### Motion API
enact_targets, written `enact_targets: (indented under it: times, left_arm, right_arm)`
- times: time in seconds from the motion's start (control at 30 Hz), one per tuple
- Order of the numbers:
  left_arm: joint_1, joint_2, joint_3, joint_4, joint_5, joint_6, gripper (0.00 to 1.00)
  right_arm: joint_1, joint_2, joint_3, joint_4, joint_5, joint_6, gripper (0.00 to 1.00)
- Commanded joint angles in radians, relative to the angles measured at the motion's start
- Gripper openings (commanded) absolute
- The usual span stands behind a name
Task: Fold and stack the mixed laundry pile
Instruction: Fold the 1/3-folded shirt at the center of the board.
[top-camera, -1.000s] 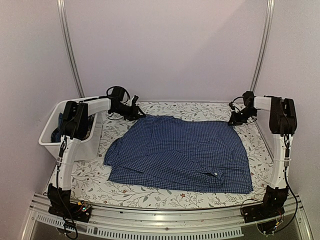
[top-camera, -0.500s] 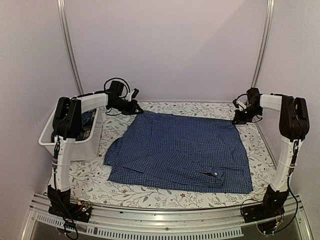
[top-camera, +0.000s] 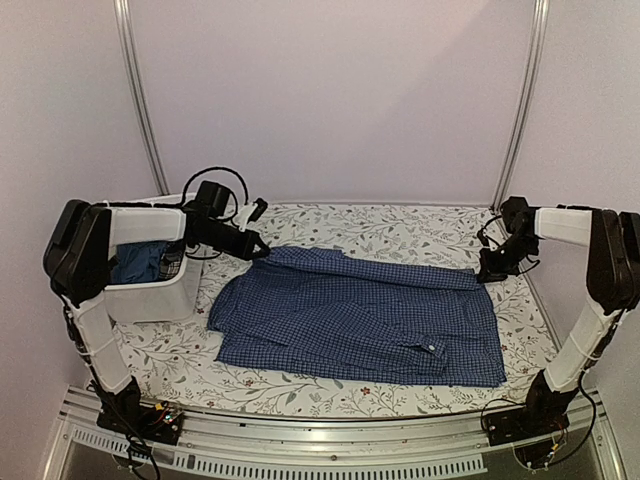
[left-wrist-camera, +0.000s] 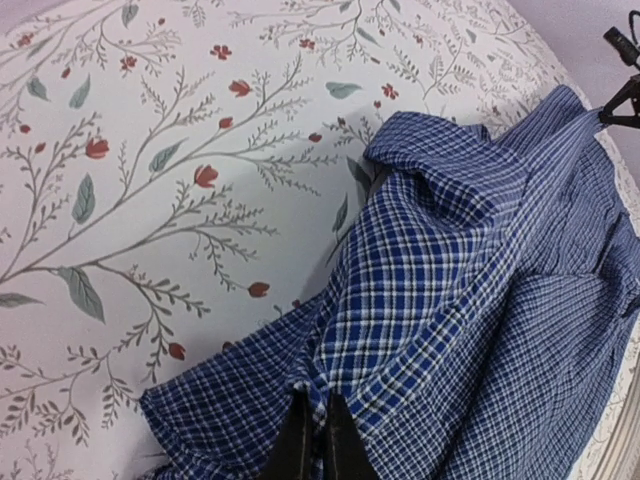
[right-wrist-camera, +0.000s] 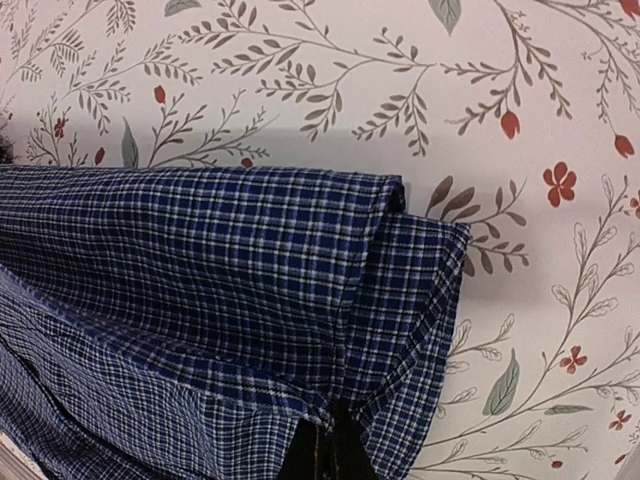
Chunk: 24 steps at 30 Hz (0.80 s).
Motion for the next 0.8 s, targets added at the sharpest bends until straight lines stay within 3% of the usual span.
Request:
enact_targets:
  times: [0.0,0.13,0.4,0.5,0.57,0.63,0.77]
  left_arm:
    - [-0.013,-0.099,-0.119,0.044,-0.077,0.050,0.00]
    - [-0.037,-0.185,-0.216,0.044,-0.105,0.065,0.00]
    - [-0.061,-0.275,-0.276,0.000,-0.179,0.098,0.00]
    - [-0.101,-0.244,-0.275,-0.051,-0.256,0.151,0.04]
    - [-0.123,-0.226,-0.279,-0.078,-0.305,0.174,0.14]
    - [-0.124,-0.223,-0.282,-0.087,-0.368,0.167,0.35]
    - [-0.096,-0.265,-0.277,-0.090,-0.345,0.123,0.58]
  right_arm:
    - [-0.001,-0.095,-0.063,-0.056,0.098,0.065,0.00]
    - [-0.001,-0.145,-0.125,-0.068,0.126,0.111,0.00]
    - [-0.001,-0.179,-0.065,-0.136,0.161,0.115,0.00]
    - [0.000,-0.126,-0.038,-0.167,0.149,0.115,0.00]
    - [-0.001,-0.082,-0.010,-0.197,0.146,0.118,0.01]
    - [0.000,-0.066,0.017,-0.224,0.150,0.126,0.14]
    - [-0.001,-0.078,0.078,-0.285,0.087,0.135,0.49]
